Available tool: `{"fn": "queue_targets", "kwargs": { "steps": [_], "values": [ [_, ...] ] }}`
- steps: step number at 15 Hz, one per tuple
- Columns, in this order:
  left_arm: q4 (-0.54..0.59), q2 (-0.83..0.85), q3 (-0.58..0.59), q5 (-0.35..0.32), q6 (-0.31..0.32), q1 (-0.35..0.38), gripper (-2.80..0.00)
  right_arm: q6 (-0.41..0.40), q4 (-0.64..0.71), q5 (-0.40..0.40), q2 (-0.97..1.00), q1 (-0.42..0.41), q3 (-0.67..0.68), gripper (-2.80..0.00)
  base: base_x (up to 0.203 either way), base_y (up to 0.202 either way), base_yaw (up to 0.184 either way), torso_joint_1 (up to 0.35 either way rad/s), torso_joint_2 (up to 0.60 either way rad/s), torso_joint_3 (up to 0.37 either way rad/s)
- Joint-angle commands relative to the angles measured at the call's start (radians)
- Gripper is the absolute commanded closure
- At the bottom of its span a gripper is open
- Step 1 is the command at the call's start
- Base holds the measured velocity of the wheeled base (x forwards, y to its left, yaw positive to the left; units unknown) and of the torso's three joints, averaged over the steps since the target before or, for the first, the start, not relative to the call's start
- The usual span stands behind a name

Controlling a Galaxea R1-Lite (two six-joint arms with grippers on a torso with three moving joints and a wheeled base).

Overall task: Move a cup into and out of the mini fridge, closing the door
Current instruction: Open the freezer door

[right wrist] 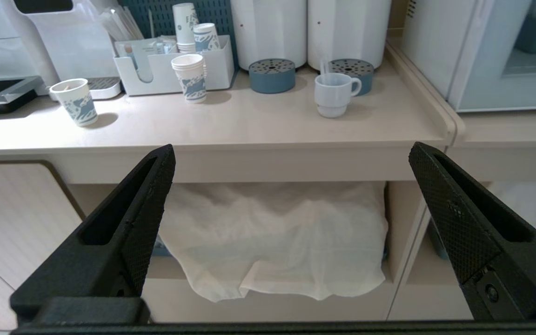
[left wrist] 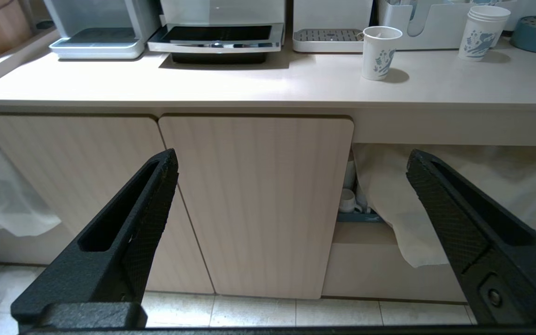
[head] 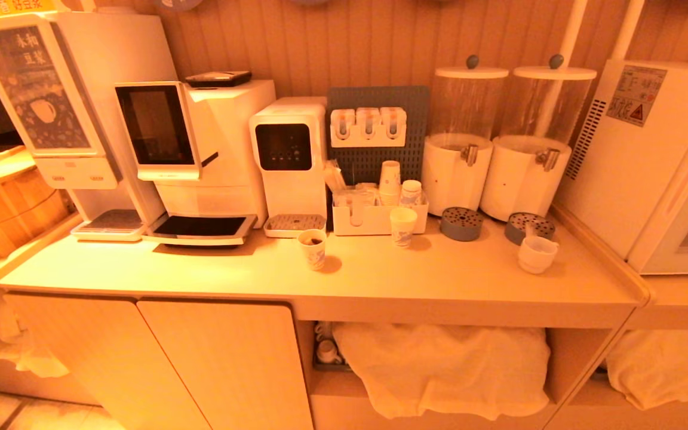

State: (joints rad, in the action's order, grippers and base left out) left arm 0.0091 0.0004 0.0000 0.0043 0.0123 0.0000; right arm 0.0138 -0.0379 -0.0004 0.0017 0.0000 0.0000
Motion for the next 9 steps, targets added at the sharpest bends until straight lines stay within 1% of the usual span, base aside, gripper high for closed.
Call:
{"fn": "queue_targets", "kwargs": {
  "steps": [1, 9],
  "values": [
    [0.000, 0.000, 0.000, 0.000, 0.001, 0.000, -2.80, 0.000, 0.000, 0.000, 0.000, 0.000, 0.015, -2.80, -0.060, 0.000, -0.005, 0.002, -0.01, 0.002],
    [0.002, 0.000, 0.000, -0.001, -0.005, 0.000, -2.80, 0.002, 0.000, 0.000, 0.001, 0.000, 0.015, -2.80, 0.000, 0.000, 0.000, -0.051, 0.11, 0.061]
  ]
}}
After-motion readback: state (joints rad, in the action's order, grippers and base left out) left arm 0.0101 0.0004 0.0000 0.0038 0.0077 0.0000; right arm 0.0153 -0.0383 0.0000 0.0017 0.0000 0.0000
